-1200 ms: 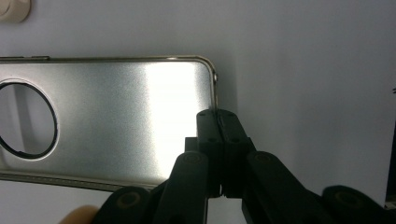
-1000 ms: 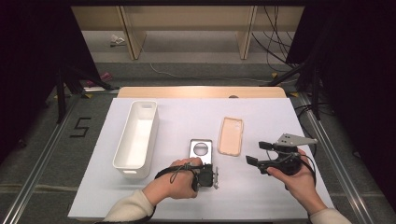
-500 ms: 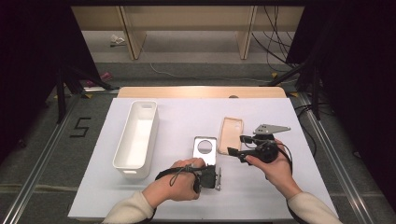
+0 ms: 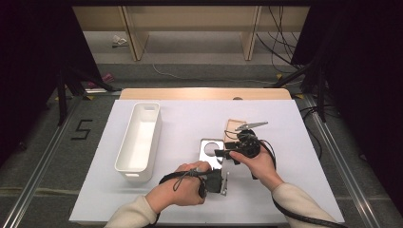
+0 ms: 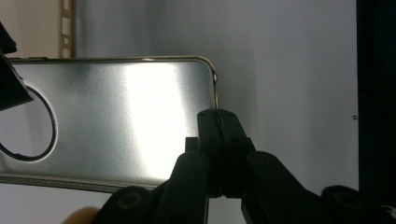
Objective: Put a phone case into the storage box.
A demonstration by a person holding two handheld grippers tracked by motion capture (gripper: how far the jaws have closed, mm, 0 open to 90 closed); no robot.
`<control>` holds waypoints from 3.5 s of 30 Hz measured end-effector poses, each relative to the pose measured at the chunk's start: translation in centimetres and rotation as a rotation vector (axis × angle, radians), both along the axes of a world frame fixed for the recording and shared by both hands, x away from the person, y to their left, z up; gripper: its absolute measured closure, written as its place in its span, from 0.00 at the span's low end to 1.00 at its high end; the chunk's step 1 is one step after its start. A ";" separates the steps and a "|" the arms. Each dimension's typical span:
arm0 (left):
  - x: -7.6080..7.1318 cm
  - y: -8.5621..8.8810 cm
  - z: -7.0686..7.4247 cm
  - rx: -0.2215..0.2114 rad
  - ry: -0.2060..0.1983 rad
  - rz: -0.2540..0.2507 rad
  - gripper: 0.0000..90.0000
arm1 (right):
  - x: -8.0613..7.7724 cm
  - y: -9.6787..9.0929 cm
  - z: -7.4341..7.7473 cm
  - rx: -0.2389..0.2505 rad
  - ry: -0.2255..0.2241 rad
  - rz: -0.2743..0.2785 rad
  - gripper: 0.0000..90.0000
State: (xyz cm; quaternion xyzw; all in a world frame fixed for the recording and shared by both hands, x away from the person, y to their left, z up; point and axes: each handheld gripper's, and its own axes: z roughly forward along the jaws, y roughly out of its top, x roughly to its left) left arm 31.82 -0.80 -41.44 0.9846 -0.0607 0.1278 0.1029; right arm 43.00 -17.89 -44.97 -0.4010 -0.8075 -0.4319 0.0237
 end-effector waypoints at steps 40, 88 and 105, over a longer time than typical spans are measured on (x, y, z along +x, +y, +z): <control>0.2 -0.3 -0.6 -0.039 -0.027 -0.003 0.98 | -0.4 -1.1 1.8 0.300 0.184 -0.115 0.92; 2.9 8.4 1.1 -0.769 -0.076 0.515 0.27 | -1.5 -2.1 4.1 0.229 -0.038 -0.092 0.92; 3.7 9.9 0.7 -0.946 -0.029 0.687 0.32 | -2.3 -2.3 4.5 0.226 -0.060 -0.093 0.92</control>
